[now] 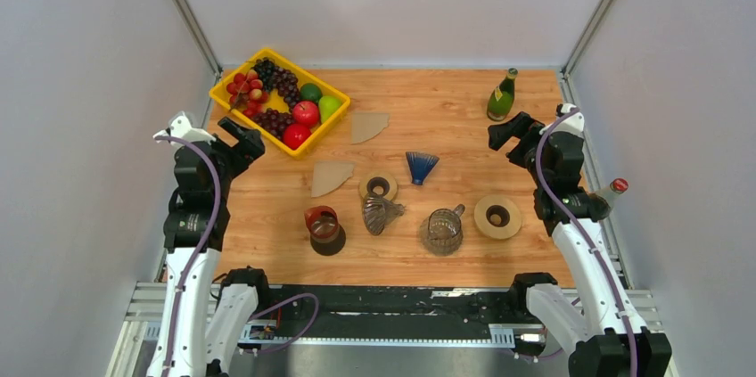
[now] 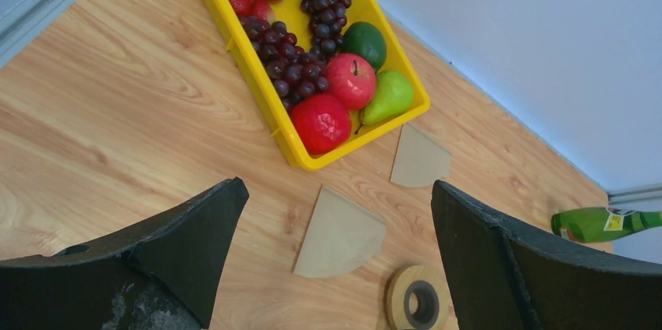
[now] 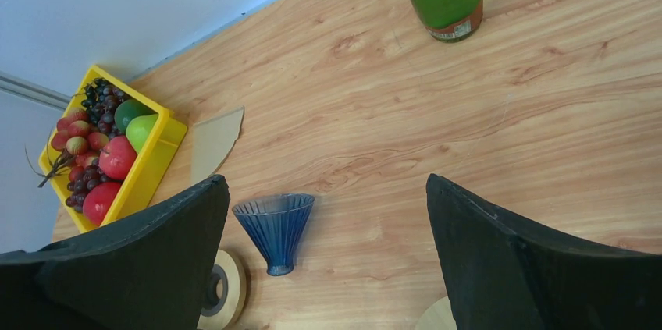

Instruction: Place the coffee filter in the dripper

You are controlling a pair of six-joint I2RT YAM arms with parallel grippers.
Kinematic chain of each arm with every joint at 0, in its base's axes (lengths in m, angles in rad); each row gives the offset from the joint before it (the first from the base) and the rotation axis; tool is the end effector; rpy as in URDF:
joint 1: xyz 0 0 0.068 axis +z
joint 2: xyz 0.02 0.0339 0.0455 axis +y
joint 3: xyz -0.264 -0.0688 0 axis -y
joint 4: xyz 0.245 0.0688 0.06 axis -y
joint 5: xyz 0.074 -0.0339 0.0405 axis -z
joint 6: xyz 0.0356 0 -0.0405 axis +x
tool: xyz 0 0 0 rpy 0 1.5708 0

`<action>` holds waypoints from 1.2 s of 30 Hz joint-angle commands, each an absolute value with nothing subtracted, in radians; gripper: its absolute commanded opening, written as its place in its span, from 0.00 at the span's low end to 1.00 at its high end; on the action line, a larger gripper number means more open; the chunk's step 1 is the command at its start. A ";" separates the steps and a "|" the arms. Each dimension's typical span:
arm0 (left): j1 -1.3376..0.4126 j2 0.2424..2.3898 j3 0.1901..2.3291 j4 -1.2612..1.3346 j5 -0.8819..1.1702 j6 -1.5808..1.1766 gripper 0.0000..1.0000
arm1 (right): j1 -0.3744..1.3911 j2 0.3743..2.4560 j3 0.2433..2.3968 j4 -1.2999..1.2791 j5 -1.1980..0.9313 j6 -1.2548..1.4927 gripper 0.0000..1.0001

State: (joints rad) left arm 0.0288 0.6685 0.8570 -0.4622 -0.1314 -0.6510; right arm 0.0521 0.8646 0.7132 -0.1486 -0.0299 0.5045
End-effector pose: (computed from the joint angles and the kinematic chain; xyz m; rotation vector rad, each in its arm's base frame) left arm 0.1473 0.0089 0.3524 -0.7043 1.7146 -0.3136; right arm 0.2043 0.0117 0.3043 0.4038 1.8476 0.4103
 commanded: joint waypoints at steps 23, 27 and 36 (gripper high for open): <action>0.030 0.862 0.793 -0.189 0.039 -0.648 1.00 | 0.063 0.917 0.857 -0.644 -0.177 0.419 1.00; 0.030 0.891 0.795 -0.186 0.052 -0.634 1.00 | 0.098 0.922 0.856 -0.726 -0.067 0.427 1.00; 0.030 0.904 0.780 -0.185 0.071 -0.611 1.00 | 0.120 0.928 0.777 -0.736 0.027 0.486 1.00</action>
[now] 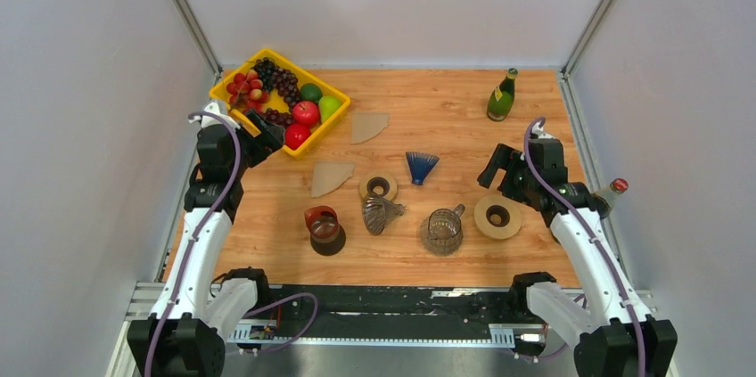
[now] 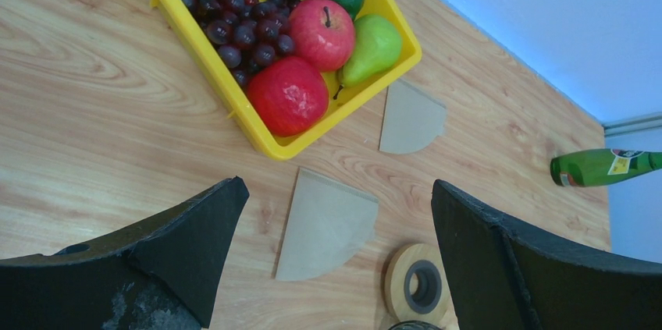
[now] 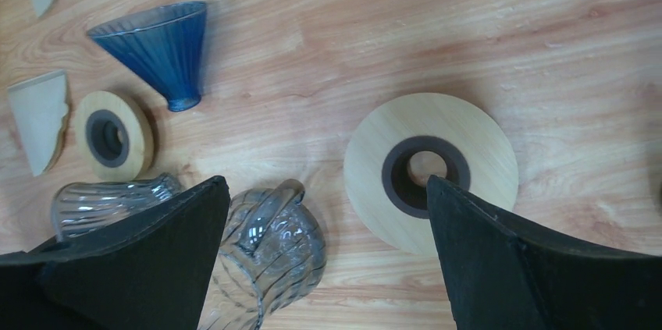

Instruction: Place the coffee filter in the dripper

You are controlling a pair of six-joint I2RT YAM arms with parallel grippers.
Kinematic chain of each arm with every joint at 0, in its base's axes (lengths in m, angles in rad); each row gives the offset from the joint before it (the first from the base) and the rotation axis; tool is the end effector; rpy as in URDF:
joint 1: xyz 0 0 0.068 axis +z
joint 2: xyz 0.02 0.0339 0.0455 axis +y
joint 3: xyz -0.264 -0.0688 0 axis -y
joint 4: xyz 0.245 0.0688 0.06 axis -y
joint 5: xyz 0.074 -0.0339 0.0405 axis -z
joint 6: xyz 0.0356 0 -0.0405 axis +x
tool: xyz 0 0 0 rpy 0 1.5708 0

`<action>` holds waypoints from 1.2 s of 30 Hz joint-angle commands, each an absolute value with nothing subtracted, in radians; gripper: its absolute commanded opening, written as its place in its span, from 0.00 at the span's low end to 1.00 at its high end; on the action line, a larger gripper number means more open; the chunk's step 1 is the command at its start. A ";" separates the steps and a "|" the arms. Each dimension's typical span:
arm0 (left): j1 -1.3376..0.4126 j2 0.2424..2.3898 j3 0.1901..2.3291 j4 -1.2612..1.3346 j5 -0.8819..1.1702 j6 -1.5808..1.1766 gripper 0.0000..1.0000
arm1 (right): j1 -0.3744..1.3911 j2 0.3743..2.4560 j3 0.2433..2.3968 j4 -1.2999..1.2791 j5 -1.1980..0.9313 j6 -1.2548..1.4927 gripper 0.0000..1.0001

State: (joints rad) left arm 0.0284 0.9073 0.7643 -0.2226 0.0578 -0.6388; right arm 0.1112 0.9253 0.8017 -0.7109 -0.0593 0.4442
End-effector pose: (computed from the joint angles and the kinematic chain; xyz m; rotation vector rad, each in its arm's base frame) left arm 0.2107 0.0039 0.3068 -0.6060 1.8678 -0.4600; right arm 0.1839 0.0227 0.2726 0.3752 2.4003 0.3262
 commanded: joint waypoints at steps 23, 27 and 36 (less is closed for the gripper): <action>0.030 0.941 0.794 -0.216 0.055 -0.592 1.00 | 0.279 1.136 0.706 -0.600 0.235 0.653 0.86; 0.029 0.941 0.789 -0.213 0.054 -0.596 1.00 | 0.282 1.158 0.687 -0.547 0.236 0.671 0.83; 0.030 0.952 0.788 -0.207 0.066 -0.598 1.00 | 0.295 1.216 0.665 -0.507 0.258 0.700 0.75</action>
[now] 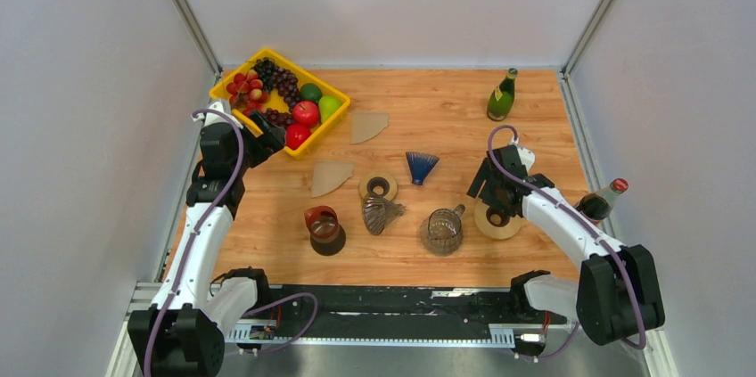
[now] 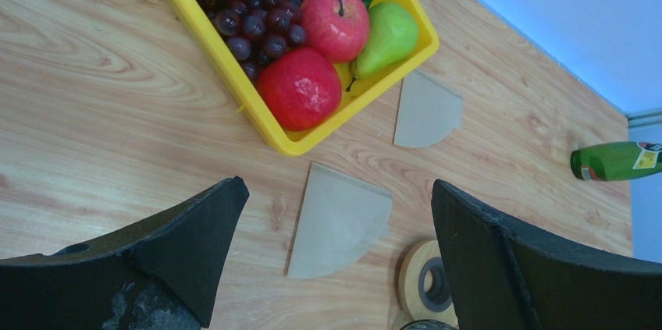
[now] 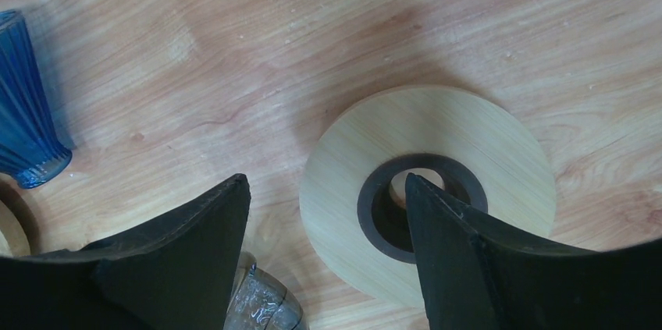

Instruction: Place the coffee filter in the dripper

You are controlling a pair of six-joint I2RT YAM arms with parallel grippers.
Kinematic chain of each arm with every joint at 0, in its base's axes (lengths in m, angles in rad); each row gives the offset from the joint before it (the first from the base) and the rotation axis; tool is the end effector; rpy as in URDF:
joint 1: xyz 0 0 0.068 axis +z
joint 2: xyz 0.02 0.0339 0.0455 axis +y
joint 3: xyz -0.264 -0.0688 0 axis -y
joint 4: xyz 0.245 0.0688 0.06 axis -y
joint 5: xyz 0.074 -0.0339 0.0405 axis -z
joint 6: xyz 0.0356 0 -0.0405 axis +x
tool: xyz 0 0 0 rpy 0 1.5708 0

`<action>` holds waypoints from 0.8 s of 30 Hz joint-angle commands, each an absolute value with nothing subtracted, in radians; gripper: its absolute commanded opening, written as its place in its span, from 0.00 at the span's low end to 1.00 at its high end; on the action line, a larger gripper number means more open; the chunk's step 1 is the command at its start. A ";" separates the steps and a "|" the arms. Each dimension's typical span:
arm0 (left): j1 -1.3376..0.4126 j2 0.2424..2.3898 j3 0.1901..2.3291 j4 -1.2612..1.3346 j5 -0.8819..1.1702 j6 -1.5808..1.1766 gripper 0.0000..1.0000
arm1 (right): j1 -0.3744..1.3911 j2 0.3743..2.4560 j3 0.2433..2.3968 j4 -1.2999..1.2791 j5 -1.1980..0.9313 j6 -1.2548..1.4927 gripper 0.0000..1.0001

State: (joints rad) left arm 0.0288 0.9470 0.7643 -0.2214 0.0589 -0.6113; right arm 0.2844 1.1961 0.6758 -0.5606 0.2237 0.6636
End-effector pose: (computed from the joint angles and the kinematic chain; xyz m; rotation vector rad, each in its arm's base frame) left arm 0.2183 0.0042 0.2992 -0.5923 1.9106 -0.4354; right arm 0.2104 0.0533 0.1935 0.5631 2.5458 0.0369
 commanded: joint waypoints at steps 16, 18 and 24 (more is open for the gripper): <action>0.030 0.975 0.793 -0.202 0.093 -0.602 1.00 | 0.332 1.338 0.638 -0.454 0.292 0.736 0.73; 0.029 0.976 0.794 -0.203 0.094 -0.601 1.00 | 0.331 1.327 0.630 -0.456 0.293 0.744 0.72; 0.030 0.981 0.796 -0.205 0.089 -0.601 1.00 | 0.333 1.278 0.605 -0.471 0.302 0.753 0.68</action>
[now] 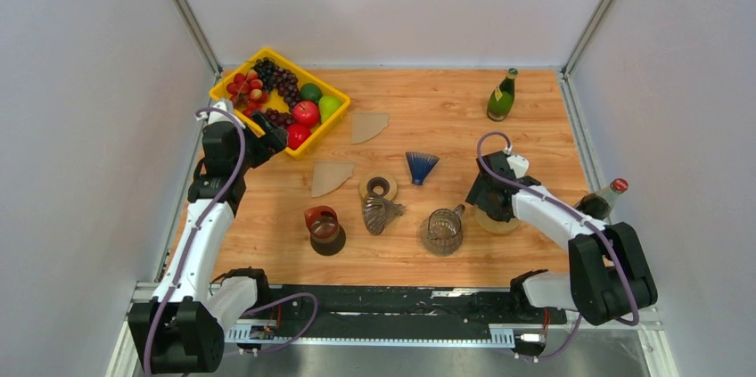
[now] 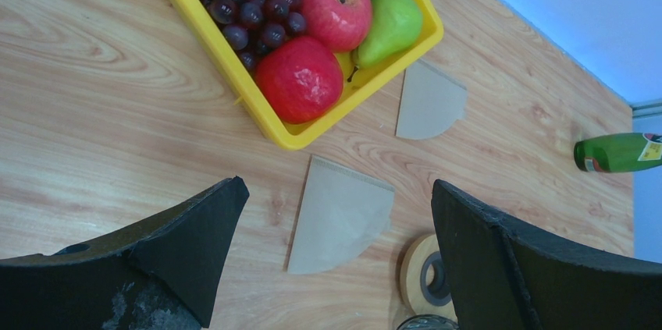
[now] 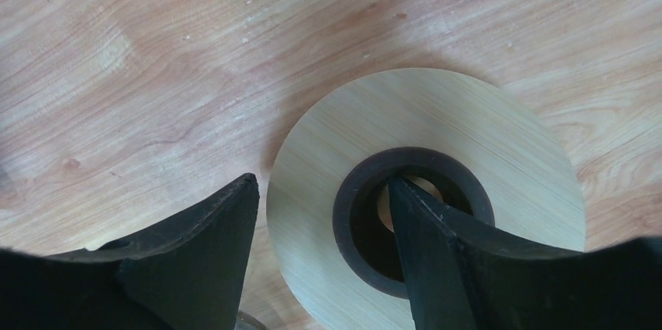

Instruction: Place the coffee filter in the dripper

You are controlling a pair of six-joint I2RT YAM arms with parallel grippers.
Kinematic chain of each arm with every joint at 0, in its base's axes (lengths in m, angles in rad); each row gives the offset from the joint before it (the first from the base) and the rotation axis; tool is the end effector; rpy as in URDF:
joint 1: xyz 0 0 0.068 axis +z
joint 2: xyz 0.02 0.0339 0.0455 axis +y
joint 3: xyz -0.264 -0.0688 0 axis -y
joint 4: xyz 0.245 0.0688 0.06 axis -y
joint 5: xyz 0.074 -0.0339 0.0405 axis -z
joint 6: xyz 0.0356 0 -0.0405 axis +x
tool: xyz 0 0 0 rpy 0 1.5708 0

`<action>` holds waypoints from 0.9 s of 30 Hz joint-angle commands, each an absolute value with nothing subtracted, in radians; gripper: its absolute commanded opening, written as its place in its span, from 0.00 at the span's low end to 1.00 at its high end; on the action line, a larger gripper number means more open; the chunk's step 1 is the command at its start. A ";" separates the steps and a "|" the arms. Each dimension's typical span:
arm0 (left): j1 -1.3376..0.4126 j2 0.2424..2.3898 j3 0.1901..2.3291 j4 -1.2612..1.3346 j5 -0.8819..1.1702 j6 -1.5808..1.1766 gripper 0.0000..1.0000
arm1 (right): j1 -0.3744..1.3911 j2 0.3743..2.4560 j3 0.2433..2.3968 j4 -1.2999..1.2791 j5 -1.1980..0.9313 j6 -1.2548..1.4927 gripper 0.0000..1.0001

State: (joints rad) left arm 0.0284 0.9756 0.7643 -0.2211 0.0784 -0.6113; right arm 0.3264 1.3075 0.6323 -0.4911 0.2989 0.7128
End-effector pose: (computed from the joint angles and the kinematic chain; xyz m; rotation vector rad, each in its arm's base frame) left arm 0.2235 0.0036 0.2935 -0.5899 1.9430 -0.4495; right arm 0.2142 0.0614 0.1628 0.5879 2.5796 -0.0764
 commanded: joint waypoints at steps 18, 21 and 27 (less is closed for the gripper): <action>0.030 1.004 0.808 -0.215 0.101 -0.604 1.00 | 0.332 1.161 0.584 -0.516 0.324 0.756 0.43; 0.030 1.004 0.807 -0.215 0.101 -0.603 1.00 | 0.332 1.145 0.587 -0.516 0.319 0.739 0.35; 0.030 0.998 0.807 -0.216 0.101 -0.603 1.00 | 0.332 1.090 0.592 -0.516 0.305 0.719 0.25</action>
State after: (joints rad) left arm 0.0288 1.0100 0.7662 -0.2237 0.0929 -0.6117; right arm 0.3271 1.1458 0.5861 -0.5278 0.3042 0.7467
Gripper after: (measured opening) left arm 1.000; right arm 0.460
